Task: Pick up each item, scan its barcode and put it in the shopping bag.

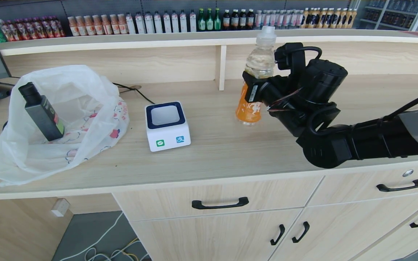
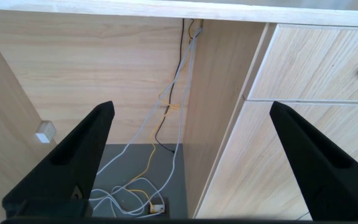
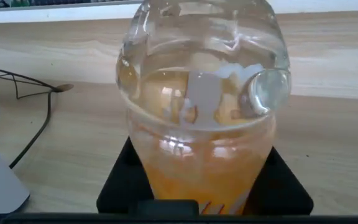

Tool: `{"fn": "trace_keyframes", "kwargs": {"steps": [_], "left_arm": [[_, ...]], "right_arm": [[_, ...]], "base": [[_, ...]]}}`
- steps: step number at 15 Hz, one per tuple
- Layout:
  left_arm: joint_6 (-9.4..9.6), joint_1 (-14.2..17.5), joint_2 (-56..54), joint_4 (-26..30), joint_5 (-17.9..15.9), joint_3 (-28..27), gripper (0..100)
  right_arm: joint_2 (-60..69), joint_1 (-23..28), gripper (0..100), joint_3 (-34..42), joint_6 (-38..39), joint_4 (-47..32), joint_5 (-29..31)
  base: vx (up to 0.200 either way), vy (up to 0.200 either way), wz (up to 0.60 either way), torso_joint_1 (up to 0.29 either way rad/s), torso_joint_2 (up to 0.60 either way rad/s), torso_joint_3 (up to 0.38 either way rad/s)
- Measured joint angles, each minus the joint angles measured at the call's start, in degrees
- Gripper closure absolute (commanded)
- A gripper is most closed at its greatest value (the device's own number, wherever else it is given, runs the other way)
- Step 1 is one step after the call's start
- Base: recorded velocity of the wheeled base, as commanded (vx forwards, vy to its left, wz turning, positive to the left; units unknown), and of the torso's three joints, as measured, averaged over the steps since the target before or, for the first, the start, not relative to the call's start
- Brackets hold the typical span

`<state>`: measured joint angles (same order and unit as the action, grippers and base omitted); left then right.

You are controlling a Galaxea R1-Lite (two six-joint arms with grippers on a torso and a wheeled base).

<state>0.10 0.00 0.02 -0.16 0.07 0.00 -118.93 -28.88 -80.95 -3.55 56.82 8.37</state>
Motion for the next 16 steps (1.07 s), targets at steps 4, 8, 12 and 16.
{"fn": "trace_keyframes", "kwargs": {"steps": [4, 8, 12, 16], "left_arm": [[-0.02, 0.0, 0.0, 0.0, 0.0, 0.0, 0], [-0.02, 0.0, 0.0, 0.0, 0.0, 0.0, 0], [0.0, 0.0, 0.0, 0.0, 0.0, 0.0, 0], [-0.02, 0.0, 0.0, 0.0, 0.0, 0.0, 0]], "right_arm": [[0.2, 0.0, 100, -0.1, 0.0, -0.1, -1.1], [1.1, 0.0, 100, -0.2, 0.1, -0.2, -1.3], [4.5, -0.2, 100, 1.0, 0.0, -0.3, -1.2], [11.3, -0.6, 100, 7.7, -1.0, -0.5, -1.0]], "base": [[0.0, 0.0, 0.0, 0.0, 0.0, 0.0], [0.0, 0.0, 0.0, 0.0, 0.0, 0.0], [0.0, 0.0, 0.0, 0.0, 0.0, 0.0], [0.0, 0.0, 0.0, 0.0, 0.0, 0.0]]}}
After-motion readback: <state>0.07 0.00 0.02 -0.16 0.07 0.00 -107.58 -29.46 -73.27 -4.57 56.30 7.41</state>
